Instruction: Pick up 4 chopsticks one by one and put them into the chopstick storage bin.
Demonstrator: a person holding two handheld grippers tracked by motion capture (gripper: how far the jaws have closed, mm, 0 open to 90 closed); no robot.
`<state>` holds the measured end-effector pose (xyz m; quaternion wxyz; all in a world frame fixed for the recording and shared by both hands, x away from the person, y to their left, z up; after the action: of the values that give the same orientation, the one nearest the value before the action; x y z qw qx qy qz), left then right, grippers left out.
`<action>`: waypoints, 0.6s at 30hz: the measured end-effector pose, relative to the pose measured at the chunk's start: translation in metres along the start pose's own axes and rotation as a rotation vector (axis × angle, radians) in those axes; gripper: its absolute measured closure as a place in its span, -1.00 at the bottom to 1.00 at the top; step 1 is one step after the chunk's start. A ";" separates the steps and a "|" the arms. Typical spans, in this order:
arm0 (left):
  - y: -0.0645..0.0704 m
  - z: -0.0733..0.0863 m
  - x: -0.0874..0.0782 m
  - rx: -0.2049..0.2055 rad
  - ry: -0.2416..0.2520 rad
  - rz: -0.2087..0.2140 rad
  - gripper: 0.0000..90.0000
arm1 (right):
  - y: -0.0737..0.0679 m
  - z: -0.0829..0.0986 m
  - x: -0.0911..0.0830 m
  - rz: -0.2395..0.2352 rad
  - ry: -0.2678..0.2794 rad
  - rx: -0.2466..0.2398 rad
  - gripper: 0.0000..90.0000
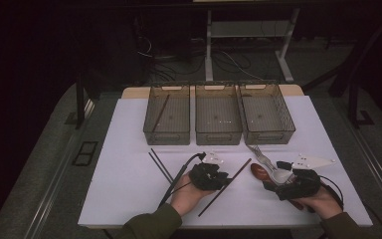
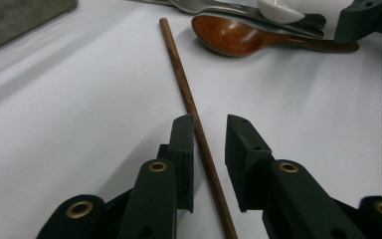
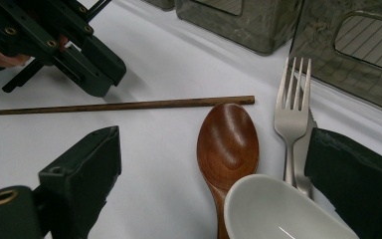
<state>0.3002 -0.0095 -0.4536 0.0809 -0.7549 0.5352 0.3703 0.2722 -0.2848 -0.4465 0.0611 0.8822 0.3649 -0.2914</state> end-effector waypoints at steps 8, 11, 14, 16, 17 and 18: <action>-0.001 0.001 0.008 -0.006 -0.006 -0.008 0.67 | 0.000 0.000 -0.001 0.001 0.001 0.003 -0.84; -0.002 0.002 0.010 -0.002 -0.017 -0.011 0.67 | 0.000 0.000 -0.001 0.001 0.000 0.003 -0.84; -0.002 0.002 0.014 -0.003 -0.016 -0.012 0.67 | 0.000 0.000 -0.001 0.001 0.004 0.002 -0.84; -0.001 0.003 0.015 -0.006 -0.015 -0.013 0.69 | 0.001 0.000 -0.001 0.003 0.003 0.002 -0.84; -0.001 0.003 0.015 -0.004 -0.015 -0.014 0.70 | 0.001 0.000 -0.001 0.002 0.003 0.002 -0.84; -0.001 0.003 0.016 -0.002 -0.015 -0.015 0.71 | 0.001 0.000 -0.001 0.002 0.003 0.001 -0.84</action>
<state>0.3022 -0.0190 -0.4661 0.0867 -0.7562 0.5285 0.3759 0.2723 -0.2858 -0.4460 0.0602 0.8830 0.3640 -0.2900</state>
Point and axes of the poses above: each handheld gripper's, and its own axes: x roughly forward along the jaws, z roughly out of its underside, y roughly to its right, the point moved 2 cm from there along x, roughly forward along the jaws, and after that the axes turned 4 degrees about z, right-handed, at the moved point
